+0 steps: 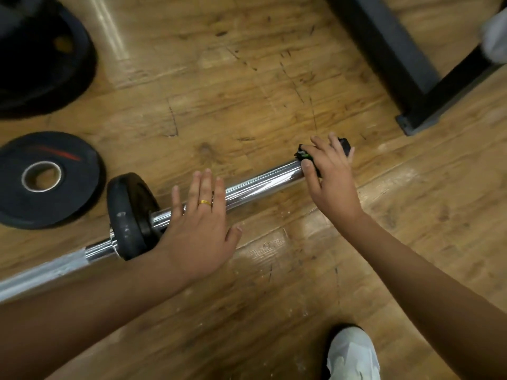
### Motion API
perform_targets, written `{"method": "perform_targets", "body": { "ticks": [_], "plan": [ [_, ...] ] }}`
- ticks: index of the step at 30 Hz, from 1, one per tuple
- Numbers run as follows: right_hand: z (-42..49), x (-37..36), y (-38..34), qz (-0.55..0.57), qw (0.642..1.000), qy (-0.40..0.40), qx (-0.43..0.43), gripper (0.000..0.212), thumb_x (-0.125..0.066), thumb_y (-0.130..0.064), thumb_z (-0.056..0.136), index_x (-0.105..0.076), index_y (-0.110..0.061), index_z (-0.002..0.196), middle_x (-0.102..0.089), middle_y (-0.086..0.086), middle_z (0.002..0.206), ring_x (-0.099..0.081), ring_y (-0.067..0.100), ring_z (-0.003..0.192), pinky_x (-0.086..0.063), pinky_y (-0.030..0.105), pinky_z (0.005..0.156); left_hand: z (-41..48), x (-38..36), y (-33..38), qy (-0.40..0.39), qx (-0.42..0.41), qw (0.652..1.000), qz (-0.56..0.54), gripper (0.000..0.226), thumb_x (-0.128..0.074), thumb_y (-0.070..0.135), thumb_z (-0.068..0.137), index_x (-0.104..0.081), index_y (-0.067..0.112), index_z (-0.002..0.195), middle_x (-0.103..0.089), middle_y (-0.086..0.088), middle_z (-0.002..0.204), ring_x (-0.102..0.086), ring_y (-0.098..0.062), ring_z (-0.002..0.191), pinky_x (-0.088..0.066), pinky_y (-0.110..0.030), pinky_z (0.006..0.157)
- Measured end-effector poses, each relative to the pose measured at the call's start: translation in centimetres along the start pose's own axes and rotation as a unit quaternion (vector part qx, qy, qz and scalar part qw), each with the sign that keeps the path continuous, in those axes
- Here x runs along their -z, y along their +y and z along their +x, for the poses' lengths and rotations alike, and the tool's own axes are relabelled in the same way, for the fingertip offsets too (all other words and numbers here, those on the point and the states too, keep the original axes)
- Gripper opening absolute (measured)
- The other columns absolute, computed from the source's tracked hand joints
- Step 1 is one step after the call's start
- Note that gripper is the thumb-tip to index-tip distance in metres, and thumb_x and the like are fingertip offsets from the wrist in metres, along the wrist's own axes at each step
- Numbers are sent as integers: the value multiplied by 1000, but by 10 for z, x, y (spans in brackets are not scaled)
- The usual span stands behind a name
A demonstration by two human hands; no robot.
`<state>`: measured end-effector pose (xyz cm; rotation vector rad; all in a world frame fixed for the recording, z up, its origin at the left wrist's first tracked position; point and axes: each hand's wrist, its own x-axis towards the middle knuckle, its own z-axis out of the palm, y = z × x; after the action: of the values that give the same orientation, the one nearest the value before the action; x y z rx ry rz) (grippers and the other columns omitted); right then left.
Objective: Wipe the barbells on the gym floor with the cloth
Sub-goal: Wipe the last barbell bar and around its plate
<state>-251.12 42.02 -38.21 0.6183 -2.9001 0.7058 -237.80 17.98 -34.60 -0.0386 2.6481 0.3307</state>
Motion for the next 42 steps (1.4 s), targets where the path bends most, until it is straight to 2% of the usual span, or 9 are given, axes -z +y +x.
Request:
{"method": "perform_targets", "body": {
  "ticks": [6,10,16,19,26,30,34,38,42],
  "plan": [
    [-1,-3,2,-8,997,4,71,35,-48,-13,101,-61,-9,133,-57,6,141,-38,29,143,-8,45,122,5,-1,-4,2,-9,1000,5,84,-24,57,103,20,9,156,28,-14,163,28,-29,150,11,-53,123],
    [0,0,4,14,997,-15,69,35,-48,-11,101,-59,-11,135,-56,3,143,-36,24,145,-4,37,122,3,-1,-3,6,-12,1000,11,87,-26,59,102,20,9,156,26,-14,164,27,-29,151,8,-52,124],
    [5,2,-3,28,998,-44,37,36,-44,-14,103,-59,-10,135,-56,5,143,-30,27,148,0,51,121,5,0,-6,23,-19,1000,8,89,-32,58,101,16,8,158,19,-15,166,21,-29,153,6,-52,124],
    [10,-1,-2,20,998,-48,46,38,-40,-16,103,-58,-10,136,-56,5,142,-29,28,149,1,52,121,8,-1,-12,17,-19,1000,9,90,-33,59,101,15,9,158,18,-14,166,18,-28,153,5,-50,125],
    [1,-4,-7,4,998,-33,56,37,-41,-18,106,-55,-10,139,-56,5,143,-35,25,145,-11,56,123,6,0,-8,35,-31,999,20,90,-36,56,101,12,6,158,11,-14,168,11,-27,155,5,-48,125],
    [8,4,10,-14,992,-77,99,36,-42,-19,105,-58,-9,135,-60,7,137,-47,26,135,-23,49,119,3,-14,-1,75,-13,996,40,92,-39,56,99,11,4,158,6,-14,168,10,-28,155,8,-51,122],
    [11,8,1,-17,998,-58,35,32,-42,-17,104,-62,-9,128,-63,7,129,-52,26,127,-23,50,118,-1,-15,4,76,1,995,58,93,-38,55,99,13,5,157,5,-13,168,11,-28,155,12,-53,120],
    [11,7,0,-37,985,-123,117,33,-45,-16,104,-60,-8,133,-63,9,130,-53,26,127,-29,45,113,-4,-18,6,68,8,996,62,93,-38,55,99,15,5,157,9,-12,168,14,-27,155,14,-54,119],
    [16,11,-3,-53,992,-101,53,29,-43,-15,105,-64,-6,123,-66,11,120,-56,29,117,-29,38,104,-5,-15,9,61,14,997,47,94,-40,54,99,16,6,158,11,-11,168,14,-26,155,15,-55,119]
  ]
}}
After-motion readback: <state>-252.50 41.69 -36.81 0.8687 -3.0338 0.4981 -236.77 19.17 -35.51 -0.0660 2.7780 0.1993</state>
